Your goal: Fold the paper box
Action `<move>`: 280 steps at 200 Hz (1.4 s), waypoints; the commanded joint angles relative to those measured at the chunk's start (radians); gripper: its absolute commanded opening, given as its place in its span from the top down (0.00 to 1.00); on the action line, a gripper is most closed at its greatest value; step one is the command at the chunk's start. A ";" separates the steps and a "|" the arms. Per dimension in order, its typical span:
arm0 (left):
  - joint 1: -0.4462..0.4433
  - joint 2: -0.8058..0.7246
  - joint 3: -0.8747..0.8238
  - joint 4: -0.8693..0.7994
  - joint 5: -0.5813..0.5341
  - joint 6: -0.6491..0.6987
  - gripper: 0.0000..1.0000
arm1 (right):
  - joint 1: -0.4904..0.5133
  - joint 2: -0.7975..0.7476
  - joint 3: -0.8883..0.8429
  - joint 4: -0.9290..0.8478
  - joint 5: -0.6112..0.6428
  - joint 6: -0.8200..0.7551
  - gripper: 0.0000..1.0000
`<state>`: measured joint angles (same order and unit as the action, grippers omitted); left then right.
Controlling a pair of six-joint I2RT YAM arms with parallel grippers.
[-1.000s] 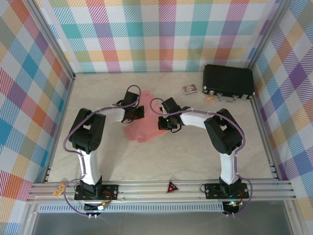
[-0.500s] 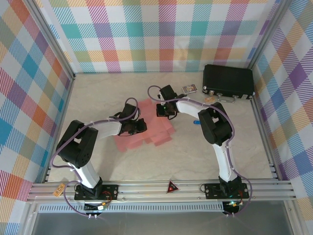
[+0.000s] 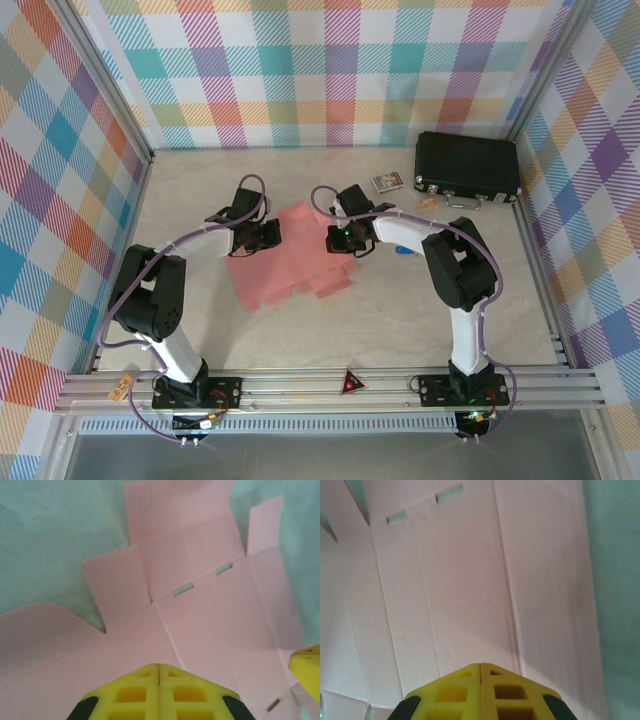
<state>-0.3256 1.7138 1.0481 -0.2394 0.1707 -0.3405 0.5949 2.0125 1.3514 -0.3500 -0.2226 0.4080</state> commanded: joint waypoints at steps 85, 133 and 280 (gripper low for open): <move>-0.082 0.004 -0.164 -0.052 -0.011 -0.067 1.00 | 0.005 0.216 0.244 -0.085 0.061 -0.038 0.99; -0.146 -0.002 -0.208 0.067 0.094 -0.181 0.95 | 0.000 0.297 0.379 -0.150 0.039 -0.098 0.97; 0.037 -0.017 0.189 -0.172 -0.067 0.020 0.55 | 0.014 0.113 0.214 -0.052 -0.073 -0.009 0.92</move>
<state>-0.3229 1.6173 1.1488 -0.3424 0.1570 -0.4061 0.5953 2.1490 1.6093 -0.4343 -0.2504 0.3588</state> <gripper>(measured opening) 0.444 0.087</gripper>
